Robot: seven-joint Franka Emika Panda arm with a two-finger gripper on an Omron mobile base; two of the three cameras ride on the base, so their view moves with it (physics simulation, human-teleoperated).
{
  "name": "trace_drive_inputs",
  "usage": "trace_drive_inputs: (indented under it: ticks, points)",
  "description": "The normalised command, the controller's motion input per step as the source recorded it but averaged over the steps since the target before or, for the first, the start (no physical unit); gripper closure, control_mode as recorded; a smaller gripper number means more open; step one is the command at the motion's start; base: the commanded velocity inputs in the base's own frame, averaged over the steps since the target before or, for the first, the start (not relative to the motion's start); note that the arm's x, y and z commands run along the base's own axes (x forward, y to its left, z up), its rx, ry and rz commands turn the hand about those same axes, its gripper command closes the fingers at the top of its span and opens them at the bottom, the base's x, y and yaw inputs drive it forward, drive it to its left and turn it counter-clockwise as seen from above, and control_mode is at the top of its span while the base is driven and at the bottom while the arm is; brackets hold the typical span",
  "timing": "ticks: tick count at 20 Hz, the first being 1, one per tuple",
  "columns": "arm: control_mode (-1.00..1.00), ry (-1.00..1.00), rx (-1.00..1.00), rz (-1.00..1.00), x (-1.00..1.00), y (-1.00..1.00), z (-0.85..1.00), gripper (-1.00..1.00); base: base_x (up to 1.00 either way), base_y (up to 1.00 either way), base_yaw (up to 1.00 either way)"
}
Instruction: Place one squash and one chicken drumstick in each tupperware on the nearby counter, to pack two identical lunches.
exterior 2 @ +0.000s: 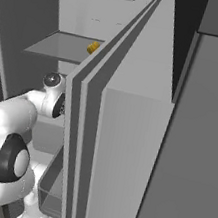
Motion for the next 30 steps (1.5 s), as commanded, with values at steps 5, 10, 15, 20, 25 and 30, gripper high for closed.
trace_drive_inputs:
  ticks: [5, 10, 15, 20, 25, 30]
  points:
    - [-1.0, 0.0, 0.0, 0.0, 0.46, 0.03, -0.08, -1.0, 0.0, 0.0, 0.0]
    - [-1.0, 0.0, 0.0, 0.0, 0.47, 0.04, -0.1, -1.0, 0.0, 0.0, 0.0]
    - [-1.0, 0.0, 0.0, 0.0, 0.43, 0.08, -0.14, -1.0, 0.0, 0.0, 0.0]
    - [-1.0, 0.0, 0.0, 0.0, 0.39, 0.11, -0.19, -1.0, 0.0, 0.0, 0.0]
    - [-1.0, 0.0, 0.0, -0.01, 0.28, 0.03, -0.27, -1.0, 0.0, 0.0, 0.0]
    - [-1.0, 0.0, 0.0, -0.05, 0.15, 0.0, -0.32, -1.0, 0.0, 0.0, 0.0]
